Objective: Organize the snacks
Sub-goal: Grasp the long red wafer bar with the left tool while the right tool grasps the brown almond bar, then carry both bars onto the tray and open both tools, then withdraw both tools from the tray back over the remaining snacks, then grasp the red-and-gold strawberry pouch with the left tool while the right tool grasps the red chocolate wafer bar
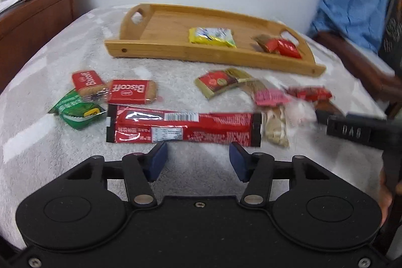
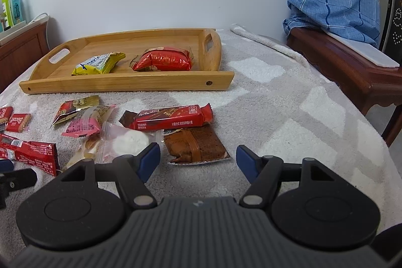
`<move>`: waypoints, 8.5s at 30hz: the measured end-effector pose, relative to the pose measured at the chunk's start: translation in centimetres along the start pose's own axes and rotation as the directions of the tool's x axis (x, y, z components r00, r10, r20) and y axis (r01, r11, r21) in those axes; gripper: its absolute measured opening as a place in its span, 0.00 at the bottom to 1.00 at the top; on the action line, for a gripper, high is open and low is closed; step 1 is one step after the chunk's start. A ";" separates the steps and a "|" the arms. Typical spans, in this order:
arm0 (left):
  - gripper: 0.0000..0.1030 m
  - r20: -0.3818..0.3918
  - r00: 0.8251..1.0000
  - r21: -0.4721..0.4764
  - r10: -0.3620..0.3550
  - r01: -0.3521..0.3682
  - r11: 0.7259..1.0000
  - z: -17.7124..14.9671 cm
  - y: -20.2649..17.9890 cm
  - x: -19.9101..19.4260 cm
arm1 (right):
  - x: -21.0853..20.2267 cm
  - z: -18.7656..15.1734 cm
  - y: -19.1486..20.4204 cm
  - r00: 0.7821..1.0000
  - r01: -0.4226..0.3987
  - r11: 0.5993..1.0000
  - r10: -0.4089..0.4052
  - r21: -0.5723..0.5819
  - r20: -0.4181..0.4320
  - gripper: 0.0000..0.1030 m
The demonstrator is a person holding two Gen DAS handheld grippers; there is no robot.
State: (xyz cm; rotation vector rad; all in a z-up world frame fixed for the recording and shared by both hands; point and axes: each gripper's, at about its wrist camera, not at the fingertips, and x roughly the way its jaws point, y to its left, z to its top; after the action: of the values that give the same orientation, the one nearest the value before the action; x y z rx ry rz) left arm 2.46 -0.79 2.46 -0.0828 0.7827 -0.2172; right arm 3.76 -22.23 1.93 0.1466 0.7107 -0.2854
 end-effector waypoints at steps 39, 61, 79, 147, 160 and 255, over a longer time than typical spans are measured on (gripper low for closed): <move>0.29 -0.010 0.998 -0.217 0.056 -0.056 0.974 1.0 -1.5 1.6 | 0.1 0.2 0.2 0.999 -0.031 0.999 0.031 0.023 0.029 0.69; 0.19 0.002 0.997 -0.128 0.073 -0.072 0.989 2.0 -2.5 1.0 | -0.2 -0.3 0.4 1.000 -0.018 1.000 0.017 -0.024 -0.019 0.69; 0.19 0.047 0.996 -0.069 0.081 -0.078 0.995 4.3 -2.5 0.3 | -2.2 1.0 -0.5 0.995 -0.090 0.995 0.089 0.037 0.038 0.45; 0.19 -0.025 0.996 0.148 0.088 -0.083 0.986 19.1 -2.4 18.0 | 17.2 15.4 0.6 0.989 -0.124 0.987 0.132 0.099 -0.070 0.46; 0.19 -0.050 0.994 0.075 0.102 -0.098 0.992 19.4 -3.1 18.2 | 17.0 15.3 0.4 0.990 -0.116 0.986 0.124 0.120 -0.064 0.46; 0.48 -0.048 0.998 0.308 -0.049 0.061 0.950 8.2 -3.7 8.7 | 4.6 4.2 0.3 0.980 -0.176 0.982 0.169 -0.063 -0.108 1.00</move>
State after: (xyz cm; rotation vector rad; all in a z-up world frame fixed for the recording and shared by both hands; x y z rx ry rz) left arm 13.61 -6.42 2.87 0.1971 0.7784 -0.3933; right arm 9.74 -23.88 2.05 0.1543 0.8033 -0.0863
